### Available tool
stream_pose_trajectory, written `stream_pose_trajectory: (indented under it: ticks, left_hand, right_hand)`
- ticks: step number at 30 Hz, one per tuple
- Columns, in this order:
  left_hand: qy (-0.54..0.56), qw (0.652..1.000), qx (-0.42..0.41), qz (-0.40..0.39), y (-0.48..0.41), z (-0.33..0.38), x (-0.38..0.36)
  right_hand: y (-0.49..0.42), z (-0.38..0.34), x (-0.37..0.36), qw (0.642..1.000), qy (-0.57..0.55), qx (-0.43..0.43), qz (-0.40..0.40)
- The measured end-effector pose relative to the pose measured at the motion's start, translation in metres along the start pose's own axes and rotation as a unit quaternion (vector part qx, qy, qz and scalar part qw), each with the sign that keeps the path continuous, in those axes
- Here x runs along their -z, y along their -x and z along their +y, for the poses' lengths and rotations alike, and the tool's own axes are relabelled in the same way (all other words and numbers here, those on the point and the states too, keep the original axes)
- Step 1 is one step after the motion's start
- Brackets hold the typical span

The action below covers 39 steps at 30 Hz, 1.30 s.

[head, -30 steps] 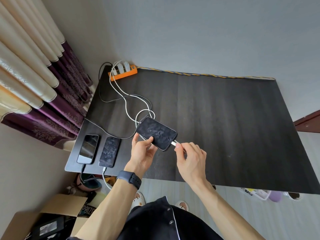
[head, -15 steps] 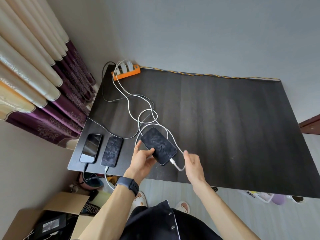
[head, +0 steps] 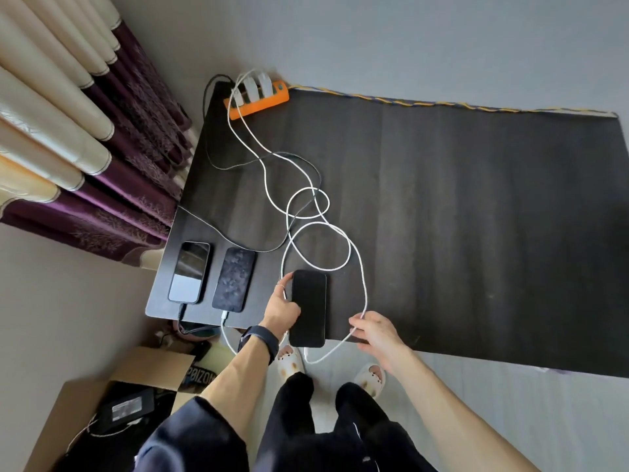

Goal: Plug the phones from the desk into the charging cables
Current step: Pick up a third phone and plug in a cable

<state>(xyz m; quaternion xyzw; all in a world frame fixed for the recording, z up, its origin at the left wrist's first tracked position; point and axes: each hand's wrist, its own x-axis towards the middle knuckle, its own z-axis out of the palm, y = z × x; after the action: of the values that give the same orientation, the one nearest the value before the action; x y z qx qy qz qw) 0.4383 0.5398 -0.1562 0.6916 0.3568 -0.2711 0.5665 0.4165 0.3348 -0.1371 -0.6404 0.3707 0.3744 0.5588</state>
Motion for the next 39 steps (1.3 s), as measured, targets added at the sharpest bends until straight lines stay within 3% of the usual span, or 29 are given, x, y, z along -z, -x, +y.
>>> stream_pose_trajectory:
  ticks: [9,28,31,34,37,39]
  left_hand:
    - [-0.135,0.986,-0.058,0.082,-0.005,-0.007,-0.004]
    - [-0.341,0.926,-0.161,0.01,-0.026,-0.021,0.058]
    - [-0.349,0.908,-0.199,0.119,-0.021,-0.018,0.064]
    - [-0.395,0.875,-0.167,0.225,-0.025,-0.026,0.089]
    - [-0.461,0.859,-0.107,0.195,-0.032,-0.044,0.117]
    - [-0.495,0.843,-0.114,0.177,-0.034,-0.05,0.125]
  right_hand:
    - [-0.012,-0.011,-0.049,0.999,0.004,0.005,-0.046]
    - [-0.014,-0.02,-0.106,0.997,-0.047,0.02,-0.057]
    - [-0.016,-0.02,-0.106,0.997,-0.039,0.026,-0.053]
    - [-0.016,-0.011,-0.108,0.987,0.122,0.079,0.072]
    - [-0.008,0.009,-0.111,0.914,0.283,0.153,0.246]
    - [-0.002,0.019,-0.115,0.875,0.345,0.191,0.282]
